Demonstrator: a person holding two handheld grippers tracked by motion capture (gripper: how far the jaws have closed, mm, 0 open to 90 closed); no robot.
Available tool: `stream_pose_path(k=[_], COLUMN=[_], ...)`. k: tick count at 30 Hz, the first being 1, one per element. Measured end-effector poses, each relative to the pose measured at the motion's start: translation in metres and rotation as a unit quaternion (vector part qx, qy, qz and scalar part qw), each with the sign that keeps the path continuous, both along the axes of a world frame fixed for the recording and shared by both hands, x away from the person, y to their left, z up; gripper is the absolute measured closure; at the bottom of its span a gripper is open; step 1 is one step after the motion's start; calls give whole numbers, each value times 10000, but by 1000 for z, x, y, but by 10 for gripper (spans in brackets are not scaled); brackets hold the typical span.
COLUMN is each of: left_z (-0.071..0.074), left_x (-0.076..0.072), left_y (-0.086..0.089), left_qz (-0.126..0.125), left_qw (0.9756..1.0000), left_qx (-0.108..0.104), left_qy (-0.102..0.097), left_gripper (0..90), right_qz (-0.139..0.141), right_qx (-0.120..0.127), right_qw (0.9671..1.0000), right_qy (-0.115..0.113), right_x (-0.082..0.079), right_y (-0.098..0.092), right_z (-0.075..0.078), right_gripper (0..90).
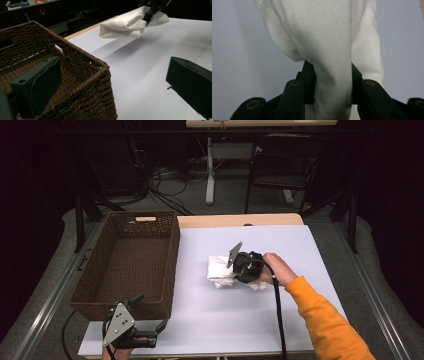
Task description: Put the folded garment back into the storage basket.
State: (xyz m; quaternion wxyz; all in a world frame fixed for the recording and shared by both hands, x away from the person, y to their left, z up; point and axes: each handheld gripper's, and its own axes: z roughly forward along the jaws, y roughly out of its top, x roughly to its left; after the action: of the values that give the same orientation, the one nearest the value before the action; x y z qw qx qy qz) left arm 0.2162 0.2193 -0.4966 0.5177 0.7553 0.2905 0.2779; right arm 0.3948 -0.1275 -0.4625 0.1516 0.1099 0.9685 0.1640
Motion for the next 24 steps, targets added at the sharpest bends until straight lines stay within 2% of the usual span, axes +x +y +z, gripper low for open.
stream_pose_path(k=[18,24], left_z=[0,0], left_x=[0,0], left_y=[0,0], left_qz=[-15,-27], left_qw=[10000,10000], left_qx=[-2,-17], left_qy=[-30,-16], left_gripper=[0,0], right_qz=[8,33], right_qx=[27,-30], right_qw=[9998,9997], right_qy=[-193,-245], right_x=[4,4], right_y=[4,7], right_z=[18,23], right_gripper=[675,675])
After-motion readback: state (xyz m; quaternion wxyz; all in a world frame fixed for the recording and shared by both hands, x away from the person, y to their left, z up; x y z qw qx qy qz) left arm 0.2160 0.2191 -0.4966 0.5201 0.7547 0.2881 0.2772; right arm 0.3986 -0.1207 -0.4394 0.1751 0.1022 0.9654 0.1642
